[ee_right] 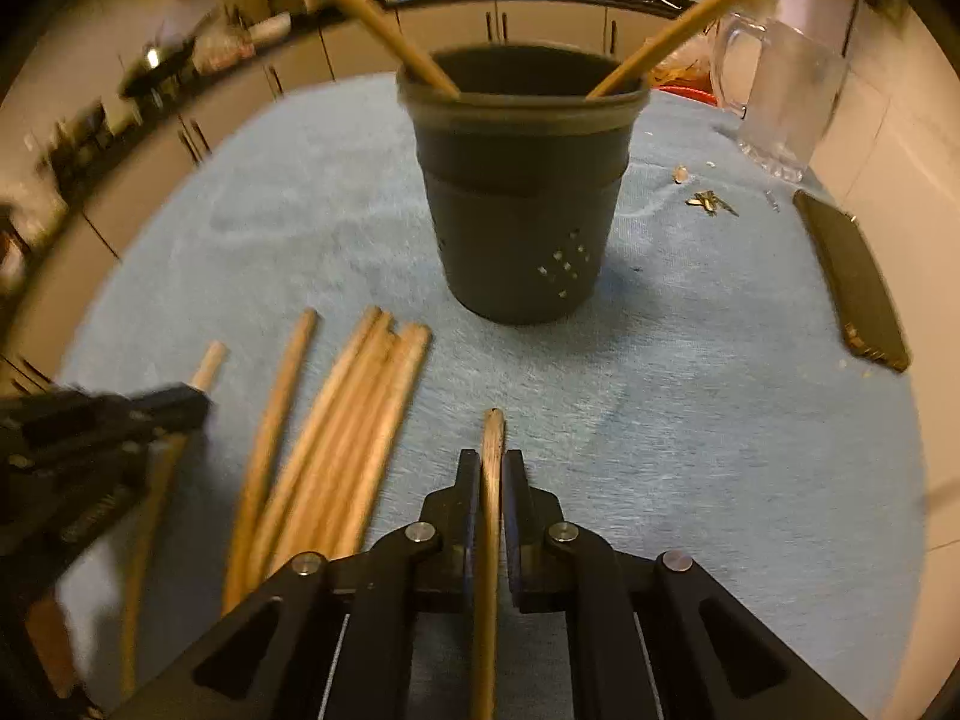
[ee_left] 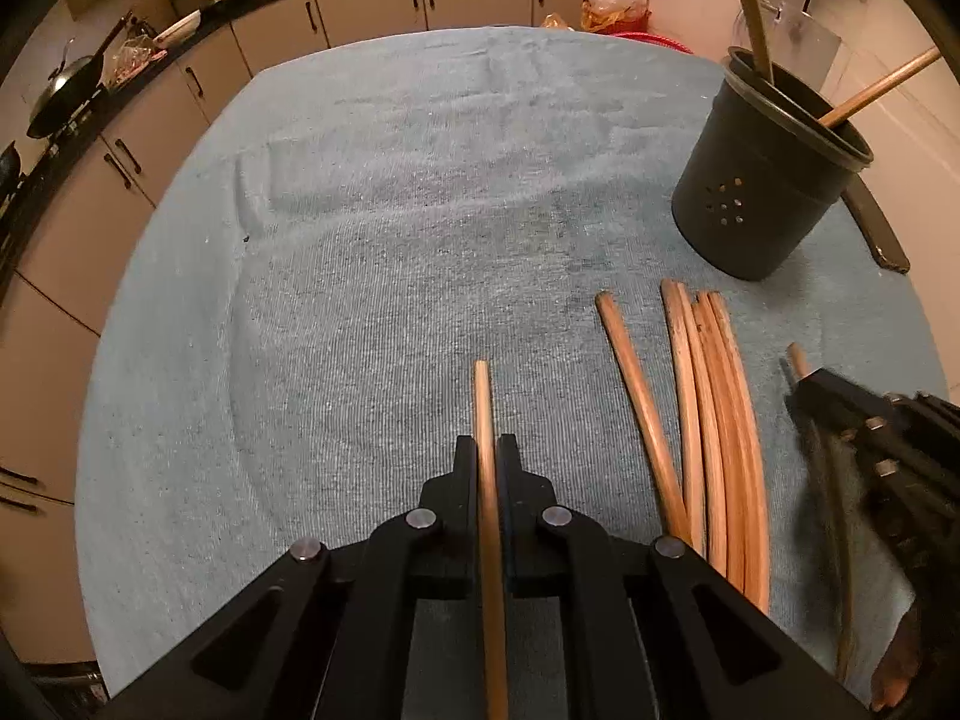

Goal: Organize utensils
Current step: 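Lift the chopstick with the left tool and drop it into the grey cup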

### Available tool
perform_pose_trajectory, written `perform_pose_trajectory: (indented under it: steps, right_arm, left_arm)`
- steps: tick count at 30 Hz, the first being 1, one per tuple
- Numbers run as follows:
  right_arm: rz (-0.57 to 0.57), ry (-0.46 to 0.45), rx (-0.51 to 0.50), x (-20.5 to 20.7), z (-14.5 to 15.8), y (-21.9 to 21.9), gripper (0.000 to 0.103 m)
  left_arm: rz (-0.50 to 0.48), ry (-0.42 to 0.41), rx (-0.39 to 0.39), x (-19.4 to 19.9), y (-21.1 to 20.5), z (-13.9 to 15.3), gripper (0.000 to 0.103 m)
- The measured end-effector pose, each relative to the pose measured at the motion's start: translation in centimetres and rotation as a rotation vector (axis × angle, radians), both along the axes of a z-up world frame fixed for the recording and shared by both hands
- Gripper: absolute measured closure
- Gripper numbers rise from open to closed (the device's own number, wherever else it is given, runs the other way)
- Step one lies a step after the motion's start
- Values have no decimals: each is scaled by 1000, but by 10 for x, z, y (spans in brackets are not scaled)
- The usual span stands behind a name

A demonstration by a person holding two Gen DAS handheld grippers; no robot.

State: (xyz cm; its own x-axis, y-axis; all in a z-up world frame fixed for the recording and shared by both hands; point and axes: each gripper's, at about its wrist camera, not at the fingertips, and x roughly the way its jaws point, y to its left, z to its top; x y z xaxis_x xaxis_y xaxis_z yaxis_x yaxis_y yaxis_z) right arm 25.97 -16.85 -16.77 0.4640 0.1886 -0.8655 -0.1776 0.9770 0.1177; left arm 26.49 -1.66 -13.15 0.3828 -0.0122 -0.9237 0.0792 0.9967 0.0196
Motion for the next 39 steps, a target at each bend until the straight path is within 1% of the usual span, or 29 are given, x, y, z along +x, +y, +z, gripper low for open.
perform_pose_trajectory:
  steps: [1, 3, 5, 7, 9, 10, 12, 13, 15, 18, 19, 23, 25, 26, 29, 31, 32, 33, 36, 39]
  right_arm:
    - [-20, -32, 32, -6, 9, -7, 95]
    - [-35, -95, 71, -18, 28, -16, 95]
    - [-54, -154, 108, -32, 49, -27, 95]
    - [-69, -217, 145, -47, 70, -34, 95]
    - [-86, -274, 172, -61, 89, -40, 95]
    - [-92, -302, 186, -69, 98, -41, 95]
    - [-100, -350, 207, -85, 116, -43, 95]
    - [-104, -373, 209, -93, 123, -43, 95]
    - [-109, -411, 206, -111, 135, -43, 95]
    - [-109, -448, 199, -132, 146, -43, 95]
    - [-105, -456, 203, -136, 148, -44, 95]
    - [-98, -495, 208, -156, 156, -46, 95]
    - [-104, -505, 208, -165, 159, -48, 95]
    - [-97, -505, 215, -168, 160, -48, 95]
    - [-107, -515, 225, -177, 164, -52, 95]
    - [-116, -521, 225, -180, 164, -53, 95]
    - [-116, -519, 227, -180, 163, -54, 95]
    - [-119, -517, 228, -180, 162, -54, 95]
    - [-129, -512, 233, -177, 160, -57, 95]
    - [-132, -501, 237, -170, 157, -59, 95]
  left_arm:
    - [13, -14, -24, -5, 4, 6, 97]
    - [15, -85, -83, -16, 15, 26, 97]
    - [23, -168, -142, -35, 26, 56, 97]
    - [33, -225, -189, -51, 34, 80, 97]
    - [50, -282, -218, -70, 40, 103, 97]
    - [56, -305, -221, -75, 42, 111, 97]
    - [65, -359, -223, -97, 48, 127, 97]
    - [65, -376, -221, -103, 44, 132, 97]
    - [64, -401, -219, -119, 48, 141, 97]
    - [82, -436, -215, -140, 49, 145, 97]
    - [83, -443, -208, -135, 52, 142, 97]
    - [77, -471, -177, -159, 49, 151, 97]
    - [69, -480, -165, -163, 45, 150, 97]
    - [65, -474, -176, -162, 45, 148, 97]
    - [51, -392, -246, -142, 51, 132, 97]
    - [92, -304, -271, -120, 58, 112, 82]
    - [108, -266, -284, -107, 61, 102, 70]
    - [117, -241, -296, -97, 63, 93, 68]
    - [142, -136, -304, -56, 64, 58, 69]
    - [147, -91, -272, -30, 58, 36, 69]
